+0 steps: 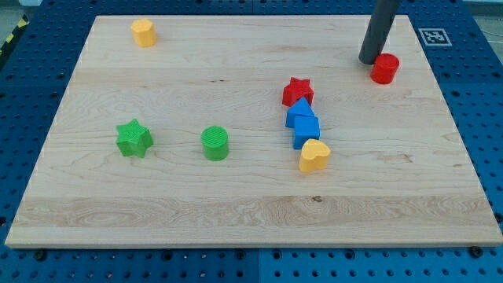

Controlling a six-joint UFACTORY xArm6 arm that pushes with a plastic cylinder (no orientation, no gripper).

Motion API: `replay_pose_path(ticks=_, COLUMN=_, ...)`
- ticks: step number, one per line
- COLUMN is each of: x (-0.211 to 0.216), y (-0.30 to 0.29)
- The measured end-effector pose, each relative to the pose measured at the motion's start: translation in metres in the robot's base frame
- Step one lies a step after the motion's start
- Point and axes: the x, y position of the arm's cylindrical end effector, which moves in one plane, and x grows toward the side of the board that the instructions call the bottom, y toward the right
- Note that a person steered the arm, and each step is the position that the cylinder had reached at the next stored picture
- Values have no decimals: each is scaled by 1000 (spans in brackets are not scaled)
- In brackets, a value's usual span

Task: Push the red circle towards the red star

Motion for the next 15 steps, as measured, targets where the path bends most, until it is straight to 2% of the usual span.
replay_pose_path(ticks=2, x=4, y=15)
replay_pose_path(ticks=3, x=46, y=21)
replay_pose_path(ticks=4, x=55, y=21)
replay_pose_path(ticks=6, x=33, y=43)
replay_pose_path(ticks=7, x=33, y=80)
replay_pose_path(ticks=8, x=56, y=133)
replay_pose_path(ticks=9, x=92, y=127)
replay_pose_path(ticks=10, x=87, y=64)
replay_pose_path(ticks=13, x=64, y=48)
replay_pose_path(ticks=14, x=92, y=29)
replay_pose_path(ticks=15, x=94, y=17)
